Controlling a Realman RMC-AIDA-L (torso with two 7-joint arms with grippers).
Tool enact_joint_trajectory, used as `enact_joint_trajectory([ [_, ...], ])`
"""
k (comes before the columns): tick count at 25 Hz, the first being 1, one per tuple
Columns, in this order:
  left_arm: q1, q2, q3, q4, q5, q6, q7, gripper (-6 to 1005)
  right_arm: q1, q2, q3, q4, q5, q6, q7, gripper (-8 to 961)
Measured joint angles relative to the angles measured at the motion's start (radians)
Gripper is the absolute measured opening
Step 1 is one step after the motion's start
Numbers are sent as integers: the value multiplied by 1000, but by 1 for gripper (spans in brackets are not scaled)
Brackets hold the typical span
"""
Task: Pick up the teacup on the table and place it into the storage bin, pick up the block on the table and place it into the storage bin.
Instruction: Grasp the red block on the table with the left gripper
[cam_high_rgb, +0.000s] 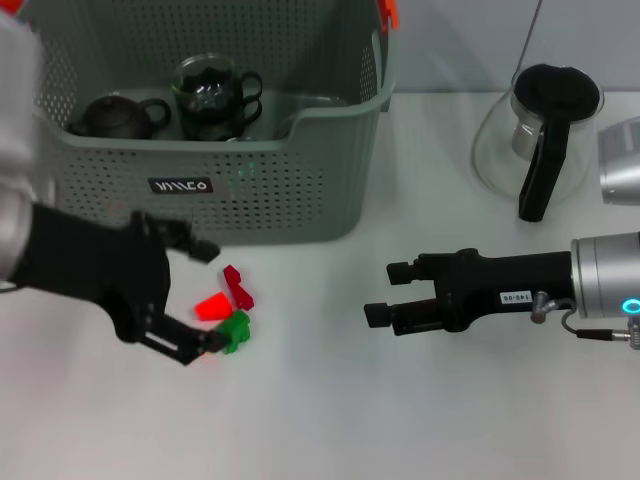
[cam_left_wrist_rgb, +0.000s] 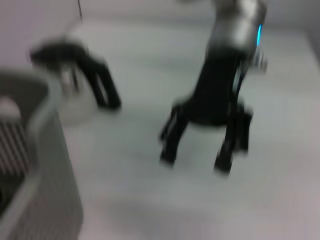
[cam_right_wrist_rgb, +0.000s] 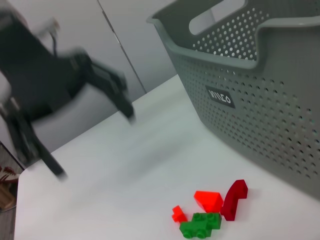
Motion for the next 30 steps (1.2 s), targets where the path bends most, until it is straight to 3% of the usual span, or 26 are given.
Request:
enact_joint_trajectory([
  [2, 5, -12, 53, -12, 76, -44, 4, 962, -1, 0, 1, 0, 0, 4, 0, 882],
  [6, -4, -13, 145, -91, 171, -154, -4, 962, -5, 3, -1, 1, 0, 5, 1, 882],
  [13, -41, -13, 195, -215, 251, -269, -77, 960, -10, 8, 1, 8, 0, 6, 6, 883],
  [26, -39, -18, 318, -230, 363, -361, -75, 957, -9, 8, 3, 12, 3, 6, 3, 884],
  [30, -46, -18, 329, -231, 371, -365, -73, 894, -9, 8, 2, 12, 5, 6, 1, 884],
])
